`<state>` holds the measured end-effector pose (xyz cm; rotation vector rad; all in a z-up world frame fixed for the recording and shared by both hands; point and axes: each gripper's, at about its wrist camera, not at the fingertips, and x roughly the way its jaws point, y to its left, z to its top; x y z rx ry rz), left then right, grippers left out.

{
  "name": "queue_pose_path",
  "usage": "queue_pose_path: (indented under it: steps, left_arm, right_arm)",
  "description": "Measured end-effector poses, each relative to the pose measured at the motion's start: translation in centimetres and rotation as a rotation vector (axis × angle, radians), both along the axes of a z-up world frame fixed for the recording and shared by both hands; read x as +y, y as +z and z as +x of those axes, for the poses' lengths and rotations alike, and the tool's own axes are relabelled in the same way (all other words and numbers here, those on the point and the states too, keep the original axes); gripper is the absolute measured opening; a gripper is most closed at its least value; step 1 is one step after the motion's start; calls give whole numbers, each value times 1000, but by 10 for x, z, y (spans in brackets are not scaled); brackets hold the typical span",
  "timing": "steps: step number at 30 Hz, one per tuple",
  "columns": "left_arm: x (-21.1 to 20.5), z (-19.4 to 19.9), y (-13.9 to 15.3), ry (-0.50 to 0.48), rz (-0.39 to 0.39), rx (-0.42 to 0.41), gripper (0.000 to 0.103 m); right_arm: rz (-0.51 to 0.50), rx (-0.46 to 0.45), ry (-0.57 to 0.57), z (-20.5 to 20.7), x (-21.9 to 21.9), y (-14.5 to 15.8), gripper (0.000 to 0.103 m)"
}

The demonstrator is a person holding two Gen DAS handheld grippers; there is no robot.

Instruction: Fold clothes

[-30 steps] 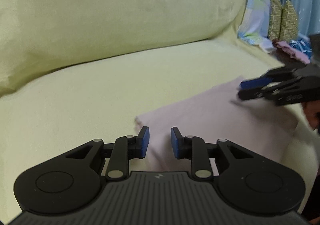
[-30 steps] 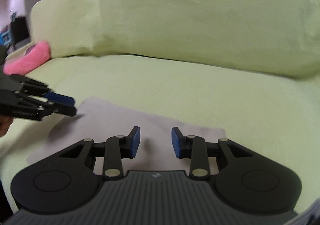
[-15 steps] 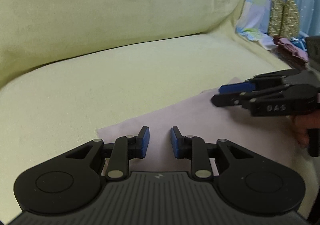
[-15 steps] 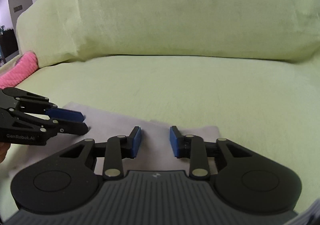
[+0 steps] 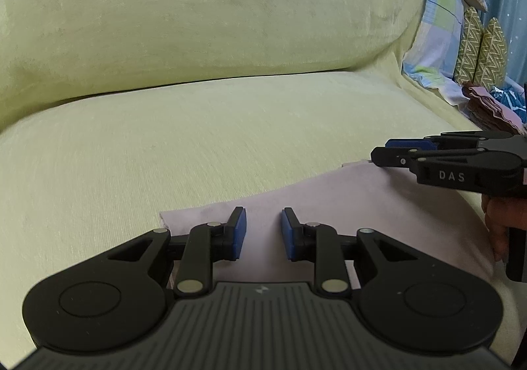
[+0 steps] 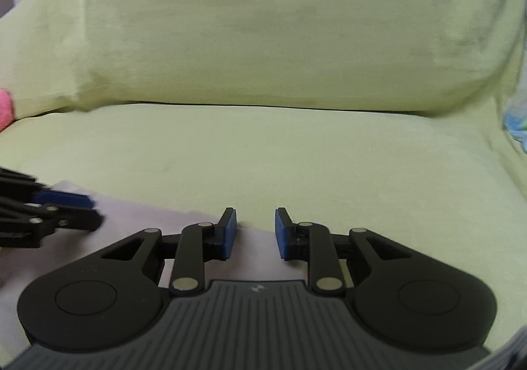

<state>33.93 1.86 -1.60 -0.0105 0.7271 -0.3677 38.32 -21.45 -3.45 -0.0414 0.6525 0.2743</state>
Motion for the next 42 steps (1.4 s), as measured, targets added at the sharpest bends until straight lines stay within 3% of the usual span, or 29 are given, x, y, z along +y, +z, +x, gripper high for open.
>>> queue_pose_path:
  steps: [7, 9, 12, 15, 18, 22, 25, 28, 34, 38, 41, 42]
  left_arm:
    - [11, -1, -1, -2, -53, 1, 30]
    - [16, -3, 0, 4, -79, 0, 40]
    - [18, -6, 5, 11, -87, -12, 51]
    - [14, -7, 12, -13, -125, -18, 51]
    - [0, -3, 17, -45, -137, -28, 51]
    - [-32, 7, 18, -106, -141, -29, 51]
    - [-56, 14, 14, -146, -77, -25, 51]
    - [-64, 17, 3, -130, 2, -22, 53]
    - [-50, 20, 13, -40, -70, -9, 50]
    - [-71, 22, 27, -139, -197, 4, 50]
    - [-87, 30, 22, -182, -187, 37, 50]
    - [-95, 37, 13, -185, -140, 58, 50]
  right_arm:
    - [-65, -31, -25, -4, 10, 8, 23]
    - [-81, -61, -36, -11, 12, 13, 31]
    - [-82, -111, -64, -32, 9, 24, 33]
    - [-57, -95, -79, -52, 5, 23, 33]
    - [-64, -64, -40, -76, 7, 15, 32]
    - [-127, -119, 83, -113, 18, 7, 32]
    - [-181, -154, 143, -124, 21, 3, 32]
    - [-113, -140, 129, -120, 8, -2, 33]
    - [-6, -118, 116, -120, -8, 0, 35]
    - [28, -90, 93, -123, -16, 5, 37]
    - [31, -73, 61, -125, -24, 9, 39]
    - [33, -66, 55, -125, -26, 8, 39]
